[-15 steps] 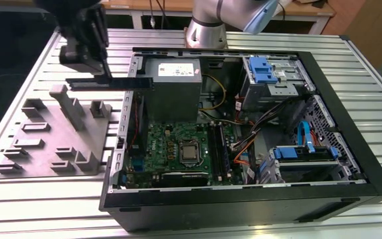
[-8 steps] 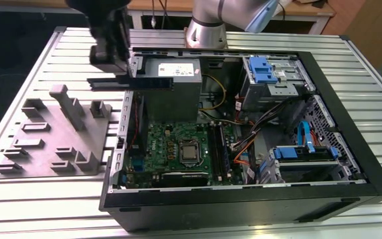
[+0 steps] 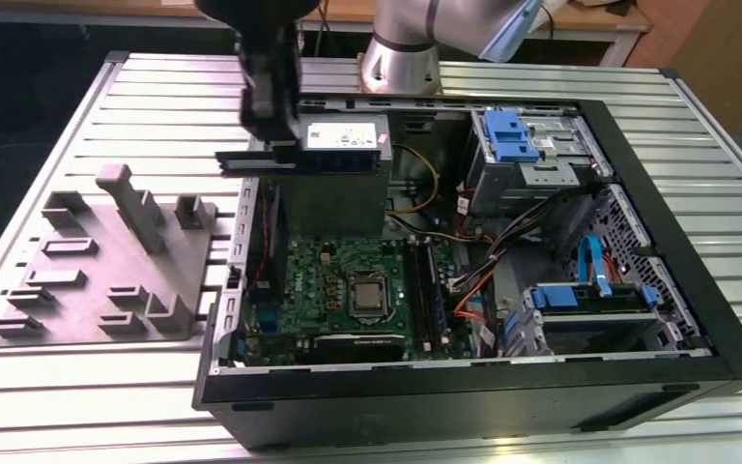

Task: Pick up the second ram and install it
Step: 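Pick up the second ram and move it above second insertion slot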

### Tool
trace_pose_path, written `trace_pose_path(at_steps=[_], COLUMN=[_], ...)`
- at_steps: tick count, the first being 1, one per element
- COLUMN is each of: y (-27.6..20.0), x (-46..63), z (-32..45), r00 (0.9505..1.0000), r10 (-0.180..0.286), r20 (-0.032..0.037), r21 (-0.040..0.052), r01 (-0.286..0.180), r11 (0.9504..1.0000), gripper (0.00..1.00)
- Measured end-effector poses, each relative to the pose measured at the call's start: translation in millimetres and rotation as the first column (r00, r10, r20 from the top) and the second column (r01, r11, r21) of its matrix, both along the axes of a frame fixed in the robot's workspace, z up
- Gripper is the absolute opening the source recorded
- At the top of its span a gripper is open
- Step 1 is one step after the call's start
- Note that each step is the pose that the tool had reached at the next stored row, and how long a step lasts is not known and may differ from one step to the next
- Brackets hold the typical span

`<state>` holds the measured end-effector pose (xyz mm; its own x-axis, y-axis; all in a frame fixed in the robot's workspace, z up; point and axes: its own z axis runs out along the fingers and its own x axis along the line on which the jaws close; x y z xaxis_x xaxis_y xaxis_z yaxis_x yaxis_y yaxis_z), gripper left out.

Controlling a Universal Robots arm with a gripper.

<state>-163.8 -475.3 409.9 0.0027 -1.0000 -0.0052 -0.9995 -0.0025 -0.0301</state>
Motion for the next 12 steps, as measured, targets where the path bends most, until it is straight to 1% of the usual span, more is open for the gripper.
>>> trace_pose_path(at_steps=[6, 12], y=[0.0, 0.0], x=[27.0, 50.0], z=[0.0, 0.0], r00=[1.0000, 1.0000], r10=[0.000, 0.000], r20=[-0.0002, -0.0003], r21=[0.0000, 0.0000], r01=[0.000, 0.000], r11=[1.0000, 1.0000], gripper=[0.12, 0.12])
